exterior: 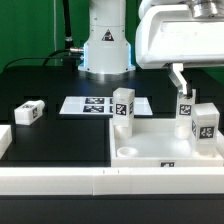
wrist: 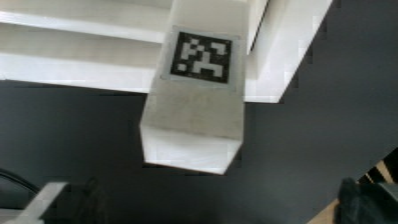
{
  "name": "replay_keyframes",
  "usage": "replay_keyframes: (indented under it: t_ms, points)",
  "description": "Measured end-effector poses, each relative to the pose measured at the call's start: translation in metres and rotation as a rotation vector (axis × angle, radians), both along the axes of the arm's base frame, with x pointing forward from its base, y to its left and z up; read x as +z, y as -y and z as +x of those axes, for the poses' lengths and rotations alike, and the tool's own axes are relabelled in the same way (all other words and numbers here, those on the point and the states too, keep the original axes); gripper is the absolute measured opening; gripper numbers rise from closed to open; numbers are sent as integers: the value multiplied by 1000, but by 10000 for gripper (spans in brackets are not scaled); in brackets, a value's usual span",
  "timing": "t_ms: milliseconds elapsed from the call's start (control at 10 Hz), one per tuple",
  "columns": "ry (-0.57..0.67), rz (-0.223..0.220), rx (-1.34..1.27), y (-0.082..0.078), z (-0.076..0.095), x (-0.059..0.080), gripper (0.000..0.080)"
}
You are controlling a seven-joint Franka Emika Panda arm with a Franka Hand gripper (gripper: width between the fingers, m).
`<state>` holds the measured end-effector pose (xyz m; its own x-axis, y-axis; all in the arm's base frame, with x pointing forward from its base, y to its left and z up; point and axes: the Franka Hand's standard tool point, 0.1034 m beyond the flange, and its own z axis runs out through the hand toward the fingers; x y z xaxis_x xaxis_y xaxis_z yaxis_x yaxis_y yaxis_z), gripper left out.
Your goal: Assemble square table
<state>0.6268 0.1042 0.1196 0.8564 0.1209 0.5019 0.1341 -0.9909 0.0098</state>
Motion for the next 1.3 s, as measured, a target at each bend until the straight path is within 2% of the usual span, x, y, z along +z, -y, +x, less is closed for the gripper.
replay_keyframes:
  t_ms: [100, 300, 700, 800, 900, 1000, 1100, 1300]
  points:
    - [-76, 10, 5, -4, -4, -5, 649]
    - [-243, 25, 6, 1, -6, -12, 649]
    - [-498, 45, 29, 6, -6, -11, 649]
    - [-590, 41, 33, 4, -12, -12, 649]
    - [-639, 41, 37, 3, -11, -11, 649]
    - [-627, 47, 24, 5, -7, -13, 649]
    - [-642, 56, -15, 9, -7, -19, 649]
    - [-651, 68, -85, 9, -2, -28, 649]
